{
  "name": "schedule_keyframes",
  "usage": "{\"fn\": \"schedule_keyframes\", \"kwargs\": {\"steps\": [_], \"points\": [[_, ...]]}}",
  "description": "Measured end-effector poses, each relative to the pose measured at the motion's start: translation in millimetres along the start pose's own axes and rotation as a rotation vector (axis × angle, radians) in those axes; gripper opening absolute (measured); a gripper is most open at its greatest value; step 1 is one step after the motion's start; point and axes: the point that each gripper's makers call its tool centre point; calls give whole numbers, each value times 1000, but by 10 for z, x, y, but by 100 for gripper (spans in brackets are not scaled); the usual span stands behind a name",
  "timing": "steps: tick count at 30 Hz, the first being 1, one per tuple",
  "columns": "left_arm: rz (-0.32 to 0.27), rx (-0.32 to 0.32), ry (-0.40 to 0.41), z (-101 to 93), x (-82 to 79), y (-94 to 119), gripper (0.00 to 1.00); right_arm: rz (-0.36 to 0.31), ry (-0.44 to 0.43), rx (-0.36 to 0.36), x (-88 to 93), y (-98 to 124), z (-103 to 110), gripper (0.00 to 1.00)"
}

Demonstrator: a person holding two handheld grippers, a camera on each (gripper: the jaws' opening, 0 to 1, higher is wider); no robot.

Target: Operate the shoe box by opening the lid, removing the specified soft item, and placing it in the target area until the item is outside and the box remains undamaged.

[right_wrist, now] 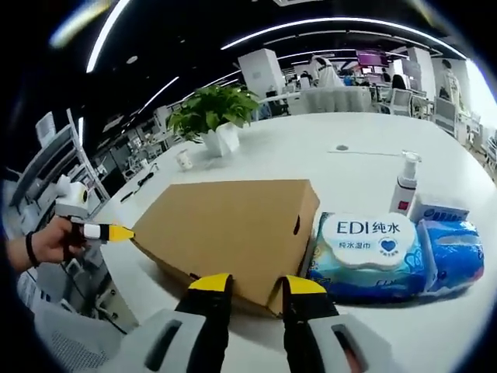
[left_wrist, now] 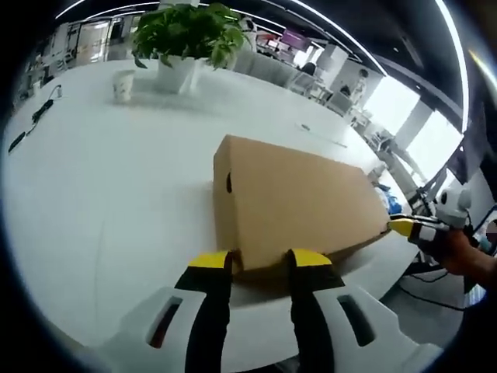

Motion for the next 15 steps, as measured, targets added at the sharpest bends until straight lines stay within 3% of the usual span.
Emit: {"fn": "schedule_keyframes", "kwargs": {"steps": [7, 15], "points": [[2, 6, 4, 24, -38, -45, 29, -6, 10, 1, -44, -52, 9, 23], [6, 3, 5, 98, -208, -210, 29, 1, 22, 20, -258, -228, -50, 23]]}}
Point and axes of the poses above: the point that each gripper's makers call its tool centre point, and the gripper's own axes: y roughly backward along the fingers, z roughly to its left, x roughly out of its underside, and after that the axes turned 14 degrees about -y, right-handed
